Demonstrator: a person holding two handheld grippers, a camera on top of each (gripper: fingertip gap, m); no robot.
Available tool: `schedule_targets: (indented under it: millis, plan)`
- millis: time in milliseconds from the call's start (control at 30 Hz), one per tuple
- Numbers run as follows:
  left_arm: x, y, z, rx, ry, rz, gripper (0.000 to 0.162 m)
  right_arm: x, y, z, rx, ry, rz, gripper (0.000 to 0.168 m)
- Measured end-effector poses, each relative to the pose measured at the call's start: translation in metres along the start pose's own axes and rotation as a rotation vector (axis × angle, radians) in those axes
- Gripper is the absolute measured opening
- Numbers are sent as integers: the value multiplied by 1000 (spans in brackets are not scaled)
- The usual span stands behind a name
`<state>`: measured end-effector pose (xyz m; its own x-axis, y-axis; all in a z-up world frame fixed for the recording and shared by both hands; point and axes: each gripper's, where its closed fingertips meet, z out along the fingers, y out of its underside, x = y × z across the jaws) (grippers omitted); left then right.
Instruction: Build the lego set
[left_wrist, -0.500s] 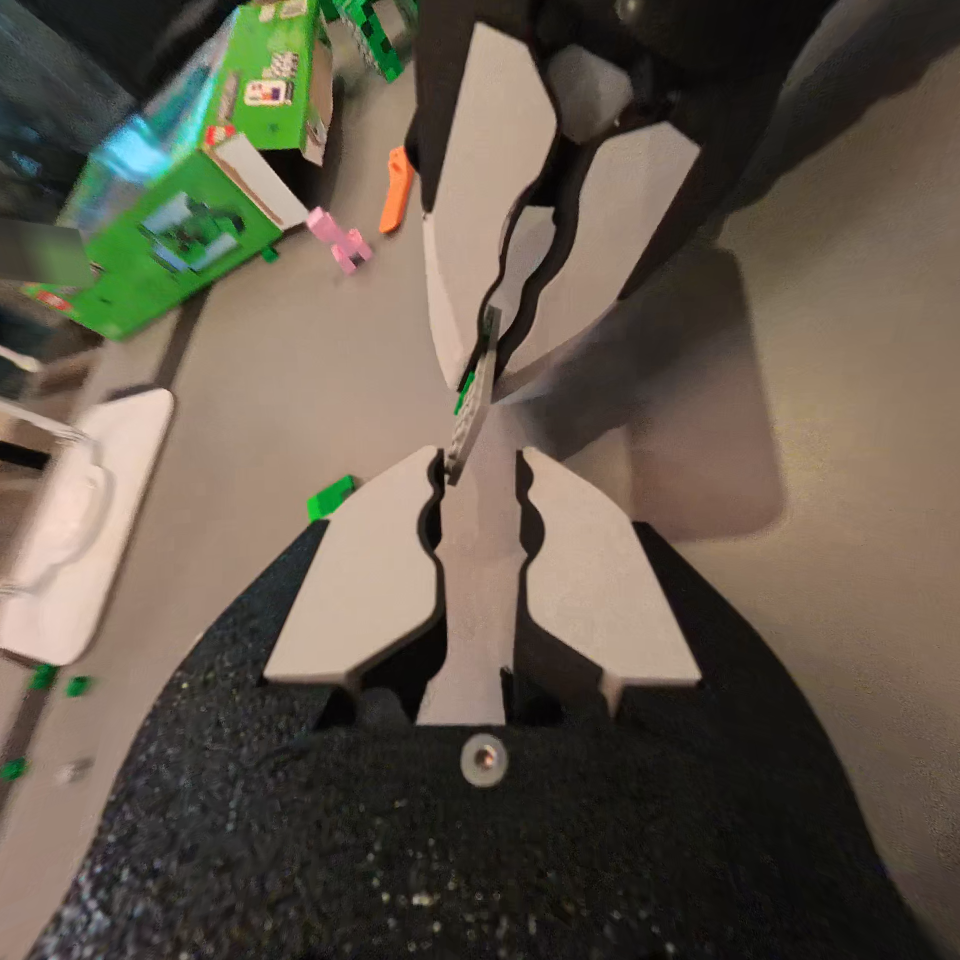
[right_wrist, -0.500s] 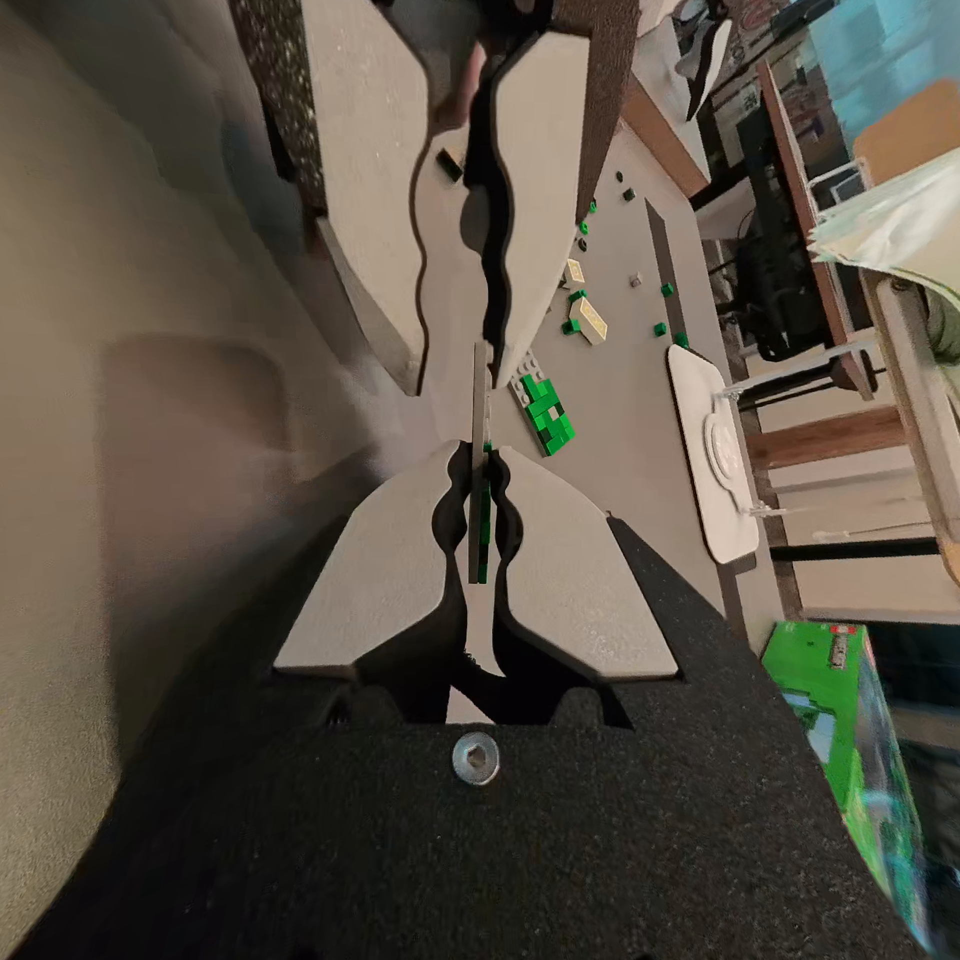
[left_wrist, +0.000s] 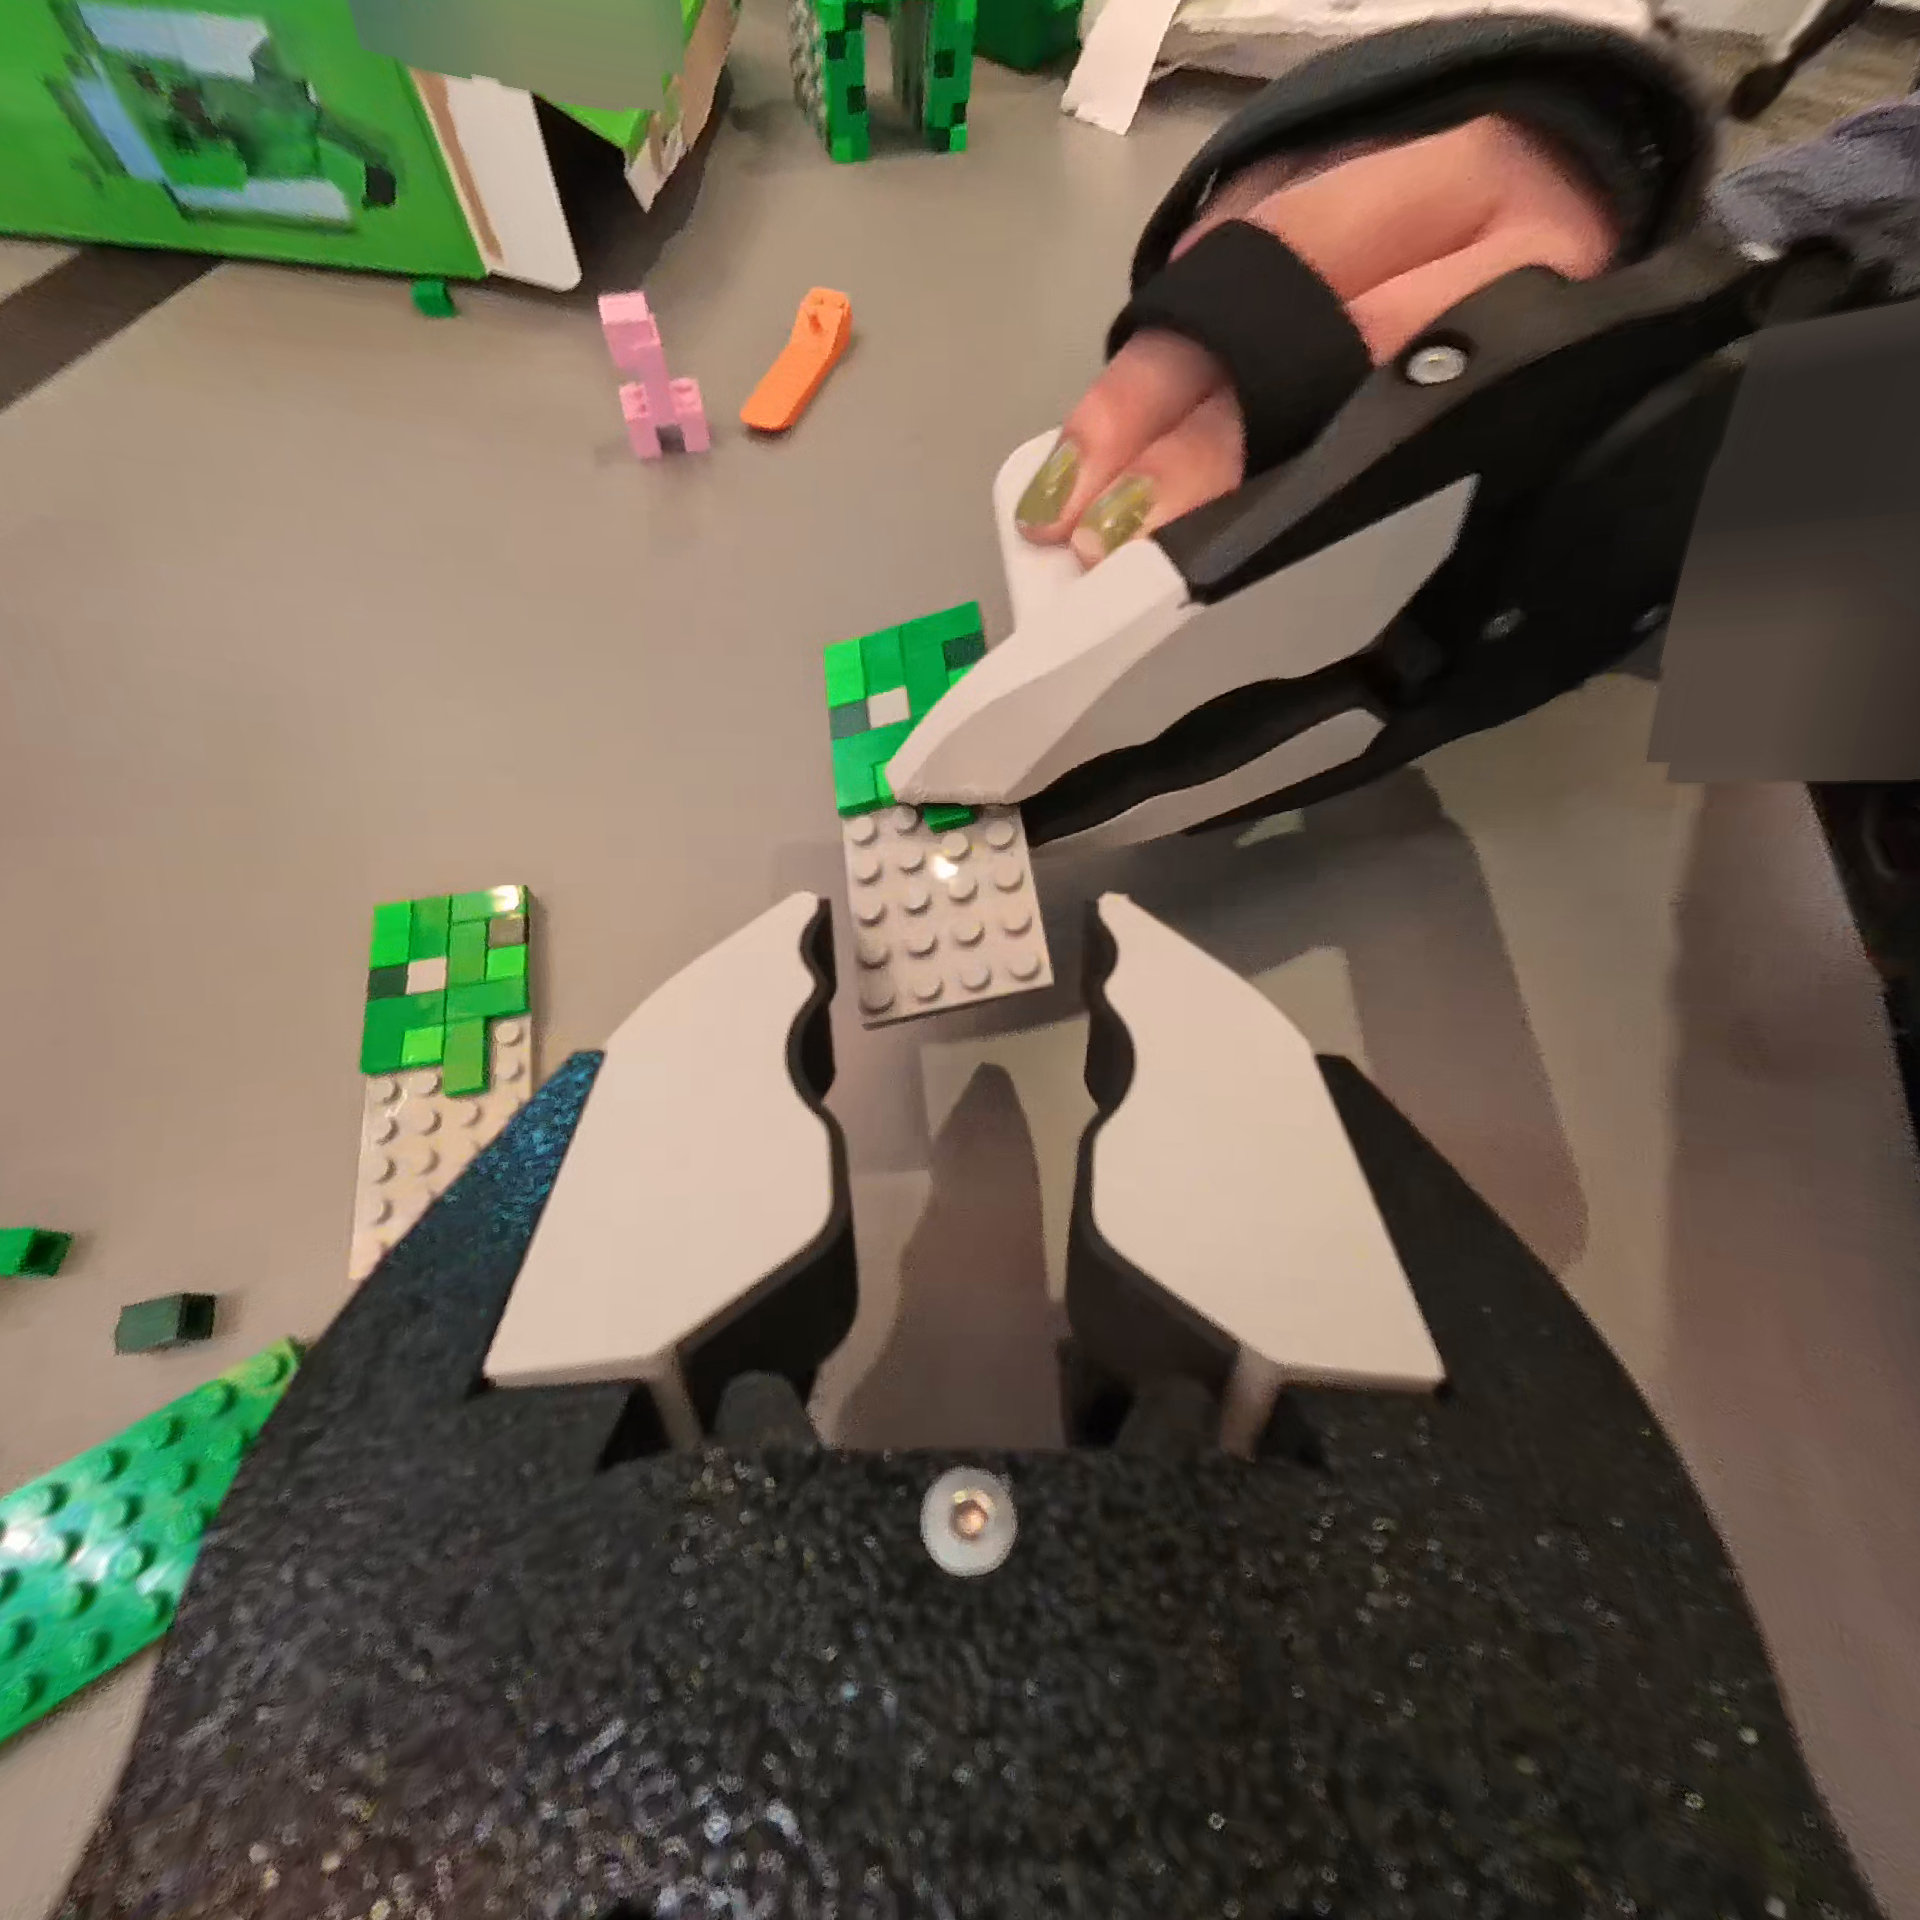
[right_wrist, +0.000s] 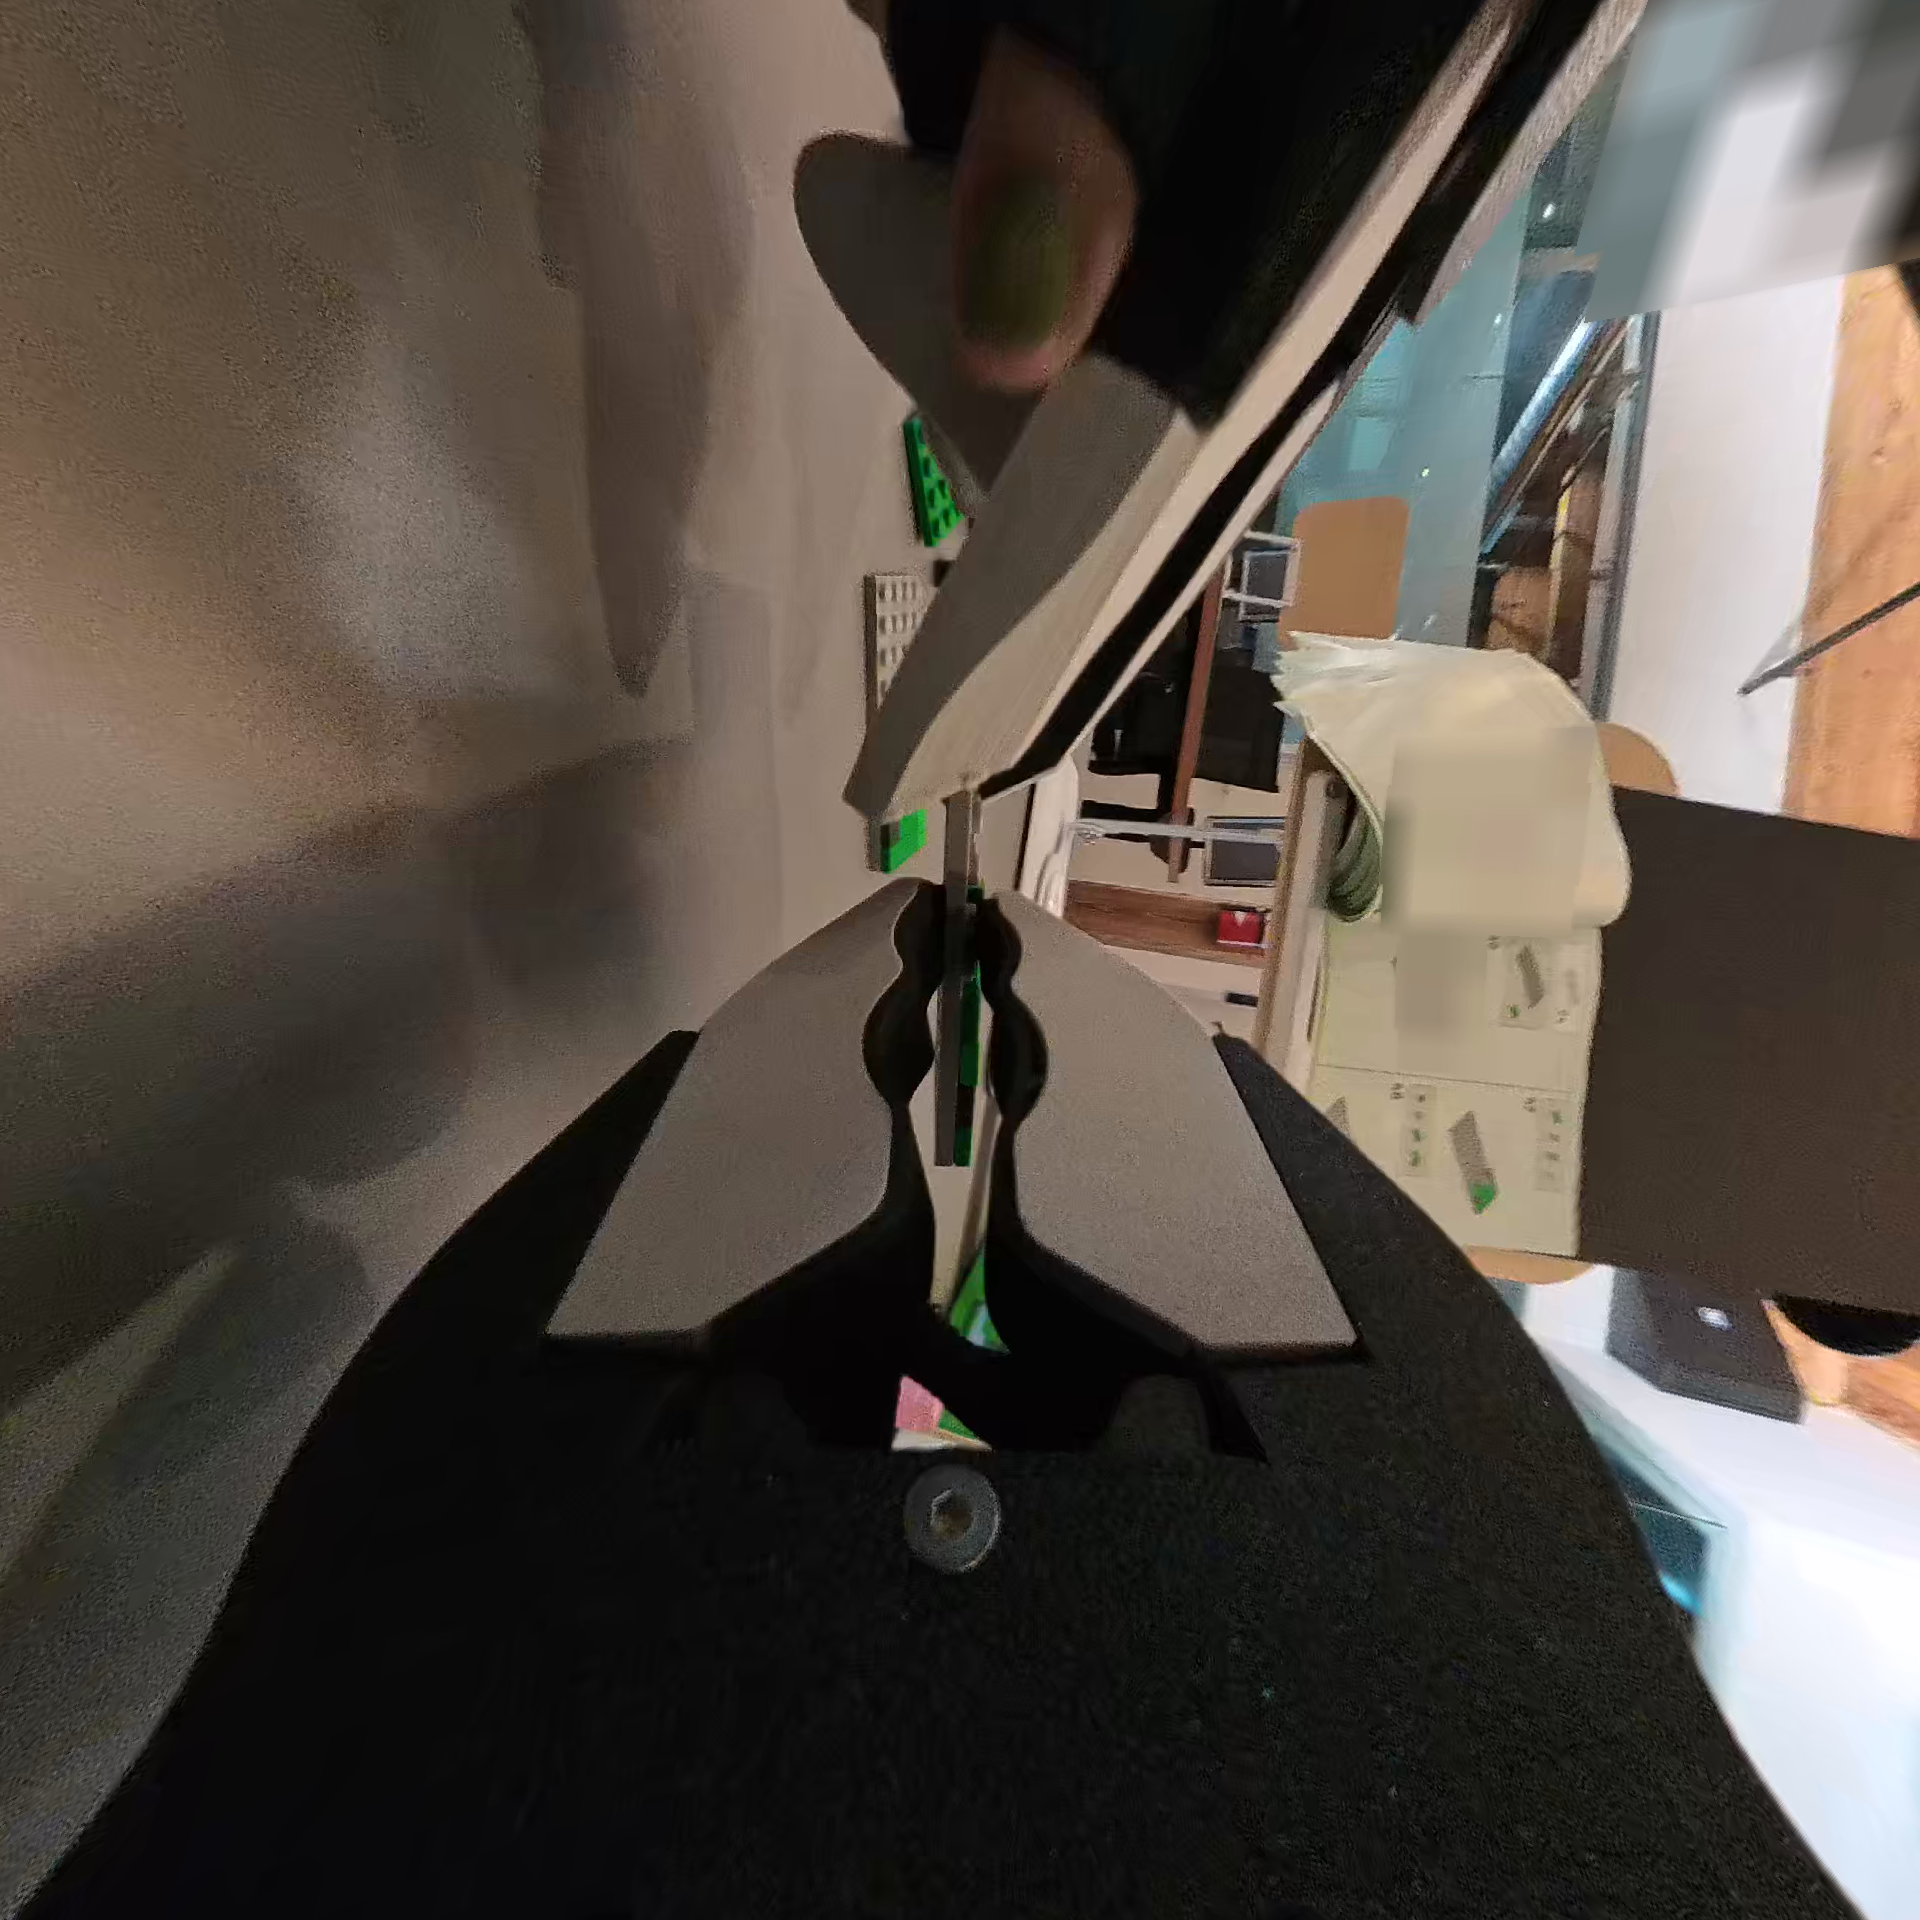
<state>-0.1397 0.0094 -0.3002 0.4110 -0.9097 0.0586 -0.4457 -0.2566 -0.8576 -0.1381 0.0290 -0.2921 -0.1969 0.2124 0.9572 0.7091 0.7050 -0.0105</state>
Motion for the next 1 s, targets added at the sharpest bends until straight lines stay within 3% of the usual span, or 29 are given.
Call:
schedule_targets:
  millis: [33,133,233,333,400,600,800,1000]
  plan:
    - [1,2,1,-13,3,2,48,1,-1,1,-4,16,-24,7]
    - [-4,4,1,-13,-31,-5,37,4,-3,2,-8,52,-70,6]
    - [-6,3,-1,-1,-33,-15,36,6,-4,4,0,75,-6,7]
    - [-10,3,-4,1,-38,-47,36,14,-2,2,26,113,136,24]
    - [-10,4,-4,-1,-34,-48,36,14,-2,0,39,92,191,27]
    - [-7,6,-2,-32,-42,5,36,4,-6,-2,45,44,103,7]
    - [-5,7,-2,-33,-26,12,36,2,-6,-2,21,15,82,6]
    - [-9,11,-1,-22,-14,-4,36,0,-8,1,78,-41,234,9]
